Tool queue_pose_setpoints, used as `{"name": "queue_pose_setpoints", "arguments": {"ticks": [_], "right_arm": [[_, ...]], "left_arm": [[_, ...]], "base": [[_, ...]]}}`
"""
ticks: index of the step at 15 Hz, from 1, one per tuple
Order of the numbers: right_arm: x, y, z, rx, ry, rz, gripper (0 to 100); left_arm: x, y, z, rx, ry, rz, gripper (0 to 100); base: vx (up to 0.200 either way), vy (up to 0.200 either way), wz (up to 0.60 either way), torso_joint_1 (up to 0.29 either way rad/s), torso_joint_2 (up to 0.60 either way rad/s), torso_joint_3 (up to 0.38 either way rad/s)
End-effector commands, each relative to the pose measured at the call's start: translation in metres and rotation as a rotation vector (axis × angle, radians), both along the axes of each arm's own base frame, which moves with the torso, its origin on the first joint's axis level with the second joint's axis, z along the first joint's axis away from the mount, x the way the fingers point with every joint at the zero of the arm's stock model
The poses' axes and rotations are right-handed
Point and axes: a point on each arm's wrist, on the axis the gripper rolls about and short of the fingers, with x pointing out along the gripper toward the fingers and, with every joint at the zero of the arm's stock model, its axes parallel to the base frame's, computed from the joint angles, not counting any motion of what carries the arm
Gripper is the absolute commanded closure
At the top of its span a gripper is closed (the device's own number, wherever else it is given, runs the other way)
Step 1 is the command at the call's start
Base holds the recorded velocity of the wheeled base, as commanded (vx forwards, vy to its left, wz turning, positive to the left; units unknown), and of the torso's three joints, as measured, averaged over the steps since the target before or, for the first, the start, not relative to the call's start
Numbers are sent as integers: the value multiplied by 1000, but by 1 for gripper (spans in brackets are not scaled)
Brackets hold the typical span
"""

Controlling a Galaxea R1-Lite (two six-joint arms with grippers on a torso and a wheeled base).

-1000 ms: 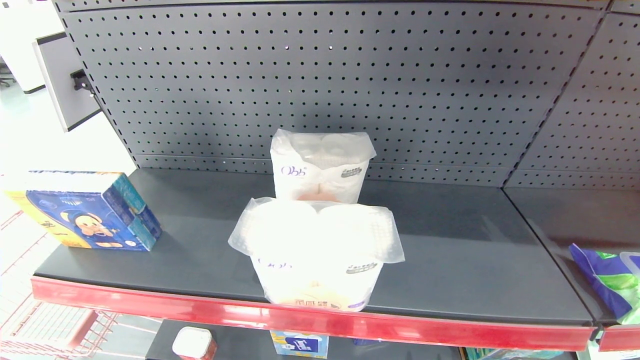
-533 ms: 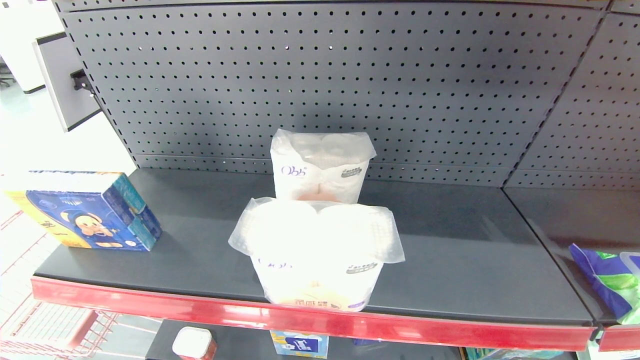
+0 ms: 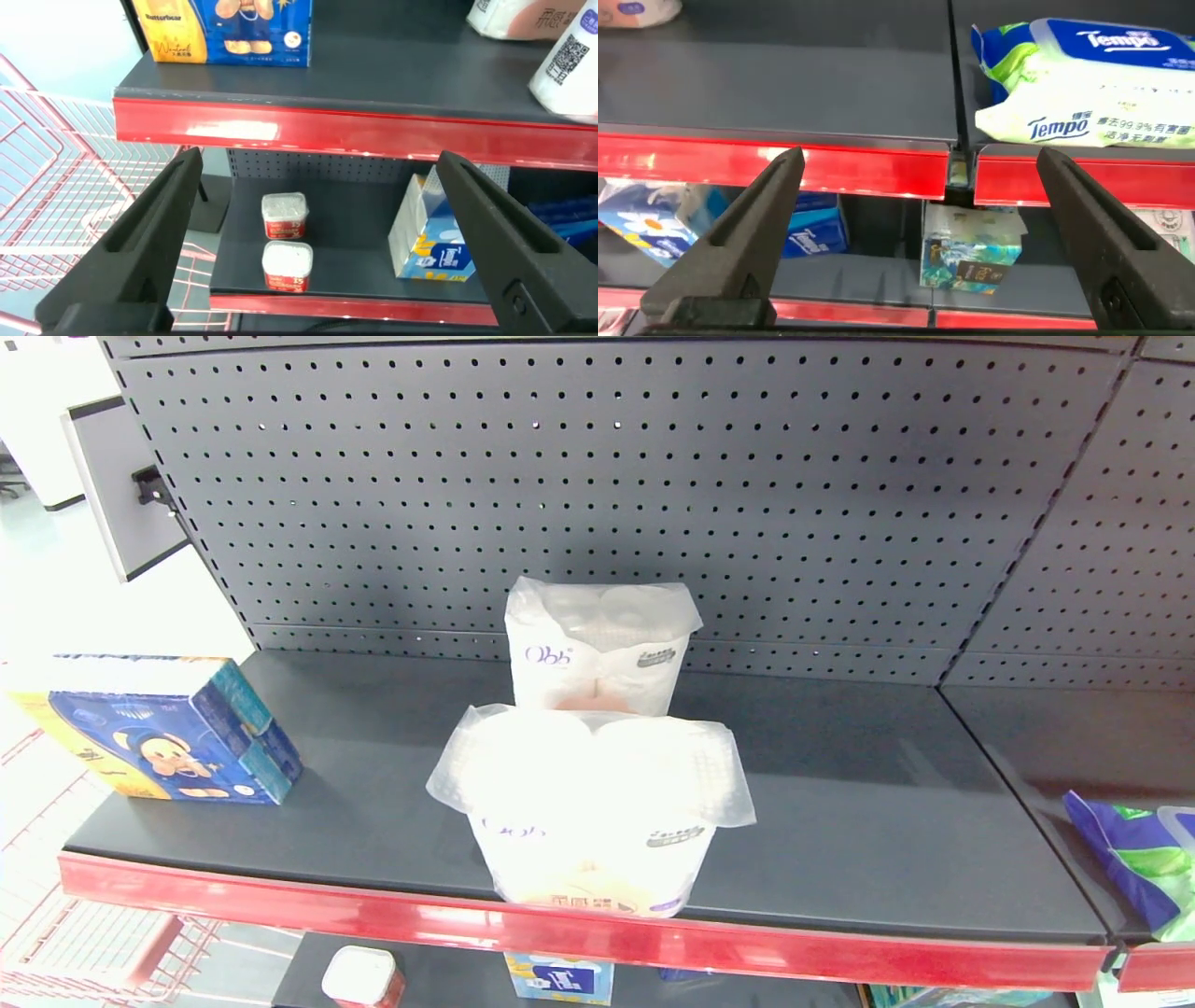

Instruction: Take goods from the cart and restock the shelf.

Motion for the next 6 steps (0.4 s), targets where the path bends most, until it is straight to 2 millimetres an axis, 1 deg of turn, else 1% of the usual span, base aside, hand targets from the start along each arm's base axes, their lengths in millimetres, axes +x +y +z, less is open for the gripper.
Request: {"name": "queue_pose_setpoints", "arguments": {"ticks": [1,6], "right_arm": [[-1,0,0,-2,-12,-1,0],[-1,0,0,2,-12,-1,0]], "left_arm": [[0,0,0,0,0,0,0],[0,0,0,0,0,0,0]], "base": [[0,0,0,0,0,0],[0,0,0,0,0,0]]}}
